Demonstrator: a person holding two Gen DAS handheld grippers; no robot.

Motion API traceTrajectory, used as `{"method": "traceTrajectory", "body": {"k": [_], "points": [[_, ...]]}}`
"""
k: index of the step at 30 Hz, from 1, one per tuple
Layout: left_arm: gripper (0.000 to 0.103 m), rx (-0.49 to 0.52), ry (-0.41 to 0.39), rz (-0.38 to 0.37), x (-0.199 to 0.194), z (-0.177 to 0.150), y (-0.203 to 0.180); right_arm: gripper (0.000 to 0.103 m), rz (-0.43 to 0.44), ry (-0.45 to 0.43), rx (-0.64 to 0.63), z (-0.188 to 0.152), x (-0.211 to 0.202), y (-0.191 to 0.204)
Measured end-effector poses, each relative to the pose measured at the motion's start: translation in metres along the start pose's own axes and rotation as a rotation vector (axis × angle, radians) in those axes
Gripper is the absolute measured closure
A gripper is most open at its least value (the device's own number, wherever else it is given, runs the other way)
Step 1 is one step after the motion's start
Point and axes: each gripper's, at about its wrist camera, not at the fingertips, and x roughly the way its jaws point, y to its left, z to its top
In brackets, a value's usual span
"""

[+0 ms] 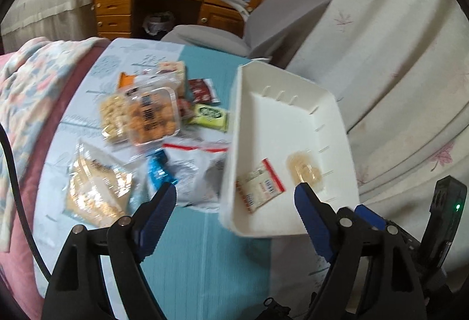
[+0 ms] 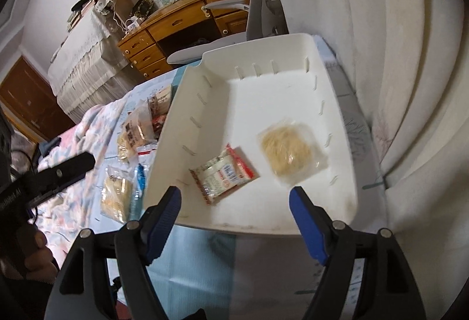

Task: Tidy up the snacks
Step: 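Move left tool to the Calleton bread bag while right tool reaches the zip bag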

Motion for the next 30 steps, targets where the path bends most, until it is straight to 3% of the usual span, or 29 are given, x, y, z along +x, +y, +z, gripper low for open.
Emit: {"method": "traceTrajectory", "body": {"k": [15, 21, 30], "points": [[0.015, 0.003, 0.147, 0.088, -0.011, -0.005, 0.096, 0.026, 0.056, 0.006, 0.131, -0.013, 0.025, 0.062], [0.009, 0.021, 0.209, 0.103, -0.007, 0.005, 0.13, 0.026, 0.043, -0.019, 0.155, -0.015, 0.035, 0.096], [0.008, 0.07, 0.367, 0.103, 0.025, 0.015, 0.173, 0.026, -0.01, -0.058, 0.192, -0.024, 0.052, 0.138]]}}
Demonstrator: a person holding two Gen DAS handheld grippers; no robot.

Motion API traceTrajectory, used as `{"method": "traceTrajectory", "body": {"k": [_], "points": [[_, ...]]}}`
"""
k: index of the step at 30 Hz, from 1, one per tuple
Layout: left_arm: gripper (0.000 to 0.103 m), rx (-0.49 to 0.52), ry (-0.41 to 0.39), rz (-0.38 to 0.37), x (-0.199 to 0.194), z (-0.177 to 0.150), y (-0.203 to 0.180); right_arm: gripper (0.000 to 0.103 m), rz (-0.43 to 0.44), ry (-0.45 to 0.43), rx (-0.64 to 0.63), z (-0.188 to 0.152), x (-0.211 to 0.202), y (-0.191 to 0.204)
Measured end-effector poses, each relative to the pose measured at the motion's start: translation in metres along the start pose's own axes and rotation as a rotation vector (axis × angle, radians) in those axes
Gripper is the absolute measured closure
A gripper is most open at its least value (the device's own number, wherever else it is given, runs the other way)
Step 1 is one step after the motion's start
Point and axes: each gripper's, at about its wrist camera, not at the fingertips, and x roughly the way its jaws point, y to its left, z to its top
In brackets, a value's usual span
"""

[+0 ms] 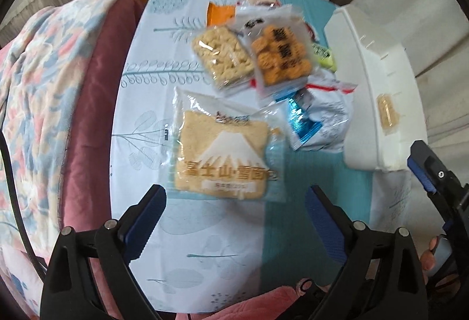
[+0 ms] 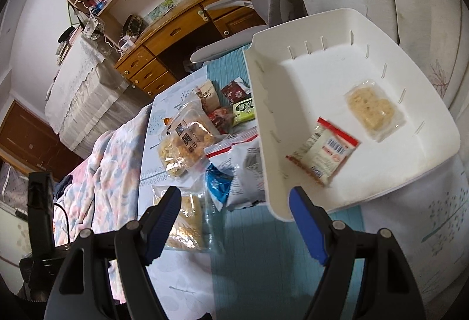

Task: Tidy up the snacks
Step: 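Move left tool to the Calleton bread bag while right tool reaches the zip bag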

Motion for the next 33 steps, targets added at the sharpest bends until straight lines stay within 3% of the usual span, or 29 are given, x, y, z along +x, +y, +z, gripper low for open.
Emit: {"method": "traceTrajectory", "body": {"k": [9, 14, 19, 33], "points": [[0.004, 0.046, 0.118, -0.021, 0.038, 0.021, 0.016, 0.027, -0.12, -0.062, -0.01, -0.015, 0.016, 0.031], [0.004, 0.082, 0.159, -0.006, 0.062, 0.028, 0.011, 0.037, -0.176, -0.071, -0.034, -0.017, 0.031, 0.044], [0.004, 0.087, 0.184, 0.012, 0.081, 0.034, 0.004, 0.055, -0.208, -0.052, -0.04, -0.016, 0.049, 0.045], [0.001, 0.073, 0.227, 0.1, 0.113, 0.048, -0.01, 0.066, -0.273, -0.001, -0.077, -0.001, 0.084, 0.045]]}}
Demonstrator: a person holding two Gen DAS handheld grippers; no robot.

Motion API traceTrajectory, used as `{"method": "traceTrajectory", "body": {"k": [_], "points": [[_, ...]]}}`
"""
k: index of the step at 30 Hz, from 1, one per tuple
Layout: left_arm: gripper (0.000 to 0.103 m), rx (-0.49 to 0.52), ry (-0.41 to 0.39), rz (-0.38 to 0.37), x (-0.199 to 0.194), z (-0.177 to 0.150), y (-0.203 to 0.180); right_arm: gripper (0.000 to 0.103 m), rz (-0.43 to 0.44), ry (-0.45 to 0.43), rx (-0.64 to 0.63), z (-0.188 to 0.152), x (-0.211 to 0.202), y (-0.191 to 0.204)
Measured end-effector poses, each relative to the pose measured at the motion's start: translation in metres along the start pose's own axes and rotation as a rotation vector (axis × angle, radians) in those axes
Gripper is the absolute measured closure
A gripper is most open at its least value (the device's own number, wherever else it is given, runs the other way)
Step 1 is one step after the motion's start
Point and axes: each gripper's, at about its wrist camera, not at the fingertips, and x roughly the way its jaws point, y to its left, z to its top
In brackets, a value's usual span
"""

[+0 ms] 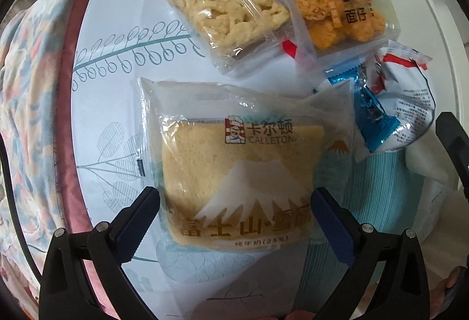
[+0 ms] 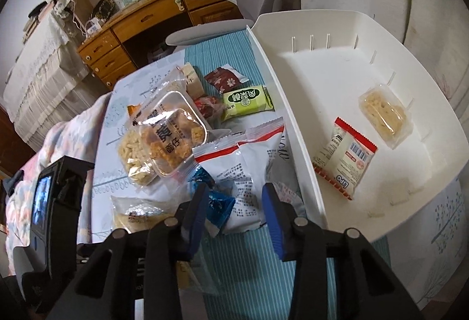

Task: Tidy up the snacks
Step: 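Move left tool to the Calleton bread bag while right tool reaches the zip bag, then close left tool on the Calleton bread bag while right tool grips the zip bag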

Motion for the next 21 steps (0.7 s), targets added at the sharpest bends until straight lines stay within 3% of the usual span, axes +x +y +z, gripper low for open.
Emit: {"method": "traceTrajectory", "body": {"k": [13, 21], "points": [[0.0, -0.028, -0.003, 0.023, 0.005, 0.014, -0.006, 0.066, -0.075, 0.063, -0.028, 0.005, 0.022, 0.0], [0.0, -0.045, -0.012, 0.046, 0.007, 0.013, -0.016, 0.066, -0.095, 0.056, -0.079, 0.008, 0.026, 0.006]]}}
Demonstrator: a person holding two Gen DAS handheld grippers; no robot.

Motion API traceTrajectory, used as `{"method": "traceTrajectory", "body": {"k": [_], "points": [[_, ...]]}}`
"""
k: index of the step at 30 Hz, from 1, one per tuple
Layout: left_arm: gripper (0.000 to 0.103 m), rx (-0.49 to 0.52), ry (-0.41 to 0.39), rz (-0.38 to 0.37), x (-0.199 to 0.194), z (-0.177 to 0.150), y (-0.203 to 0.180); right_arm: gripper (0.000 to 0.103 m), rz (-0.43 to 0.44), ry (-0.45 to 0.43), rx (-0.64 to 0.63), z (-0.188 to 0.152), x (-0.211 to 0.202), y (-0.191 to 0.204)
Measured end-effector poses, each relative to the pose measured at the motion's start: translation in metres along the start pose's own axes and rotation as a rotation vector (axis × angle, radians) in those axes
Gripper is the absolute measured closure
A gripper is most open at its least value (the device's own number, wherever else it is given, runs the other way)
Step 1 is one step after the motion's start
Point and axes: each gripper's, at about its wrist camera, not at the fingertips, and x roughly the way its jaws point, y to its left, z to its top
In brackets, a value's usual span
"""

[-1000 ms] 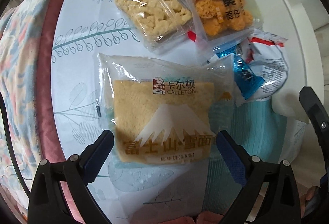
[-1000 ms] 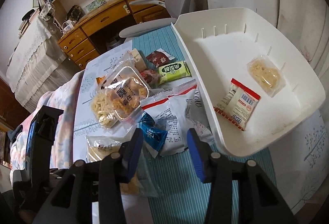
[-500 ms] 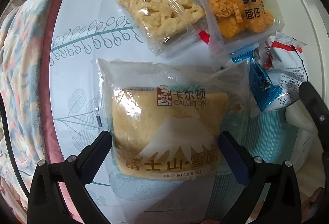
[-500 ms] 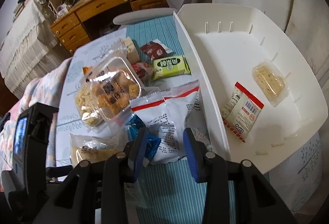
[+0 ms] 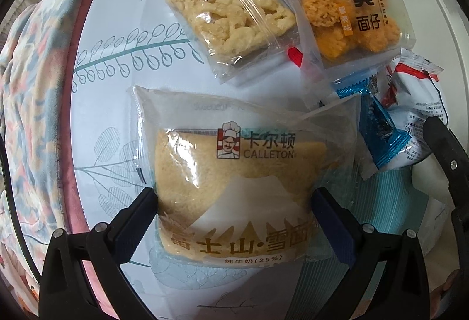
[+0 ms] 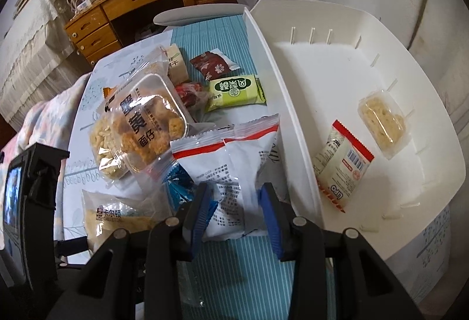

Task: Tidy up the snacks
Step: 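Close left tool on the Calleton bread bag while right tool grips the zip bag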

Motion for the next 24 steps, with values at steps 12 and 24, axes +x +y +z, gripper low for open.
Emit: {"method": "traceTrajectory", "body": {"k": [12, 24], "points": [[0.0, -0.025, -0.025, 0.001, 0.002, 0.0, -0.007, 0.066, -0.053, 0.008, -0.071, 0.002, 0.007, 0.009], [0.0, -0.029, -0.089, 0.008, 0.0, -0.014, -0.012, 0.086, -0.082, 0.031, -0.093, 0.004, 0.01, 0.005]]}}
